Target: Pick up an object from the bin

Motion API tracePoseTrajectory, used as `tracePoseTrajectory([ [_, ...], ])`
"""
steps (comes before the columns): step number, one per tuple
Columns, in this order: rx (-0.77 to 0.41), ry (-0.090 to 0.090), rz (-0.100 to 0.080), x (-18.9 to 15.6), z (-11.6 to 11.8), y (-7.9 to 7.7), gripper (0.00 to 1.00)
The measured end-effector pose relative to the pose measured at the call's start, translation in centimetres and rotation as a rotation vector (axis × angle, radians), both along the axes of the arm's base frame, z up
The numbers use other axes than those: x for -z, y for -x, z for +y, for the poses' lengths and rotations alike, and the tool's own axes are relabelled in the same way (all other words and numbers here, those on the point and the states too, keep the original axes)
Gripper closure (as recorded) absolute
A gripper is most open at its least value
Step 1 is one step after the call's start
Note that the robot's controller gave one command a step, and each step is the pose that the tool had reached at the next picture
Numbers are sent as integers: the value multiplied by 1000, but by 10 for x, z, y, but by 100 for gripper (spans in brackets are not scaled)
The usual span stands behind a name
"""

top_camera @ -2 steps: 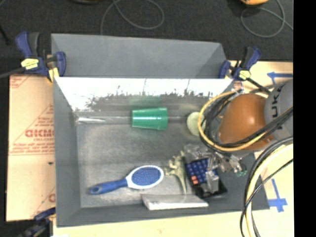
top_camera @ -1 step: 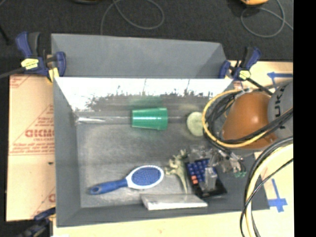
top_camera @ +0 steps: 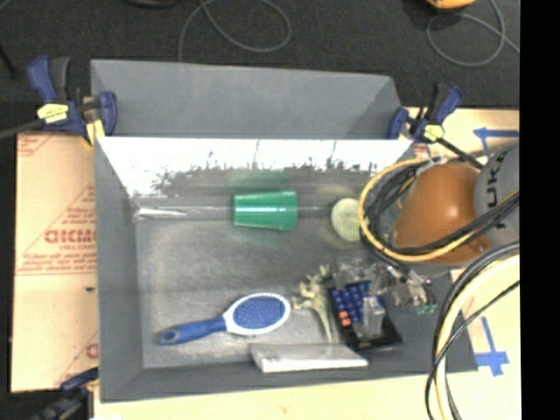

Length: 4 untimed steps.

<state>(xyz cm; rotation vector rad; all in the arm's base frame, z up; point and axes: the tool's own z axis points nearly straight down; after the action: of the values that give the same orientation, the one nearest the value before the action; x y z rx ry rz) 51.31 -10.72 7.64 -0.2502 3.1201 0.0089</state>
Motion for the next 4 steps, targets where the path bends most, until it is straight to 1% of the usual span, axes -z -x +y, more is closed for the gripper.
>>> tracePoseTrajectory([
  [2, -2, 2, 1, -6, 1, 0, 100],
  [4, -3, 5, 5, -21, 0, 0, 100],
])
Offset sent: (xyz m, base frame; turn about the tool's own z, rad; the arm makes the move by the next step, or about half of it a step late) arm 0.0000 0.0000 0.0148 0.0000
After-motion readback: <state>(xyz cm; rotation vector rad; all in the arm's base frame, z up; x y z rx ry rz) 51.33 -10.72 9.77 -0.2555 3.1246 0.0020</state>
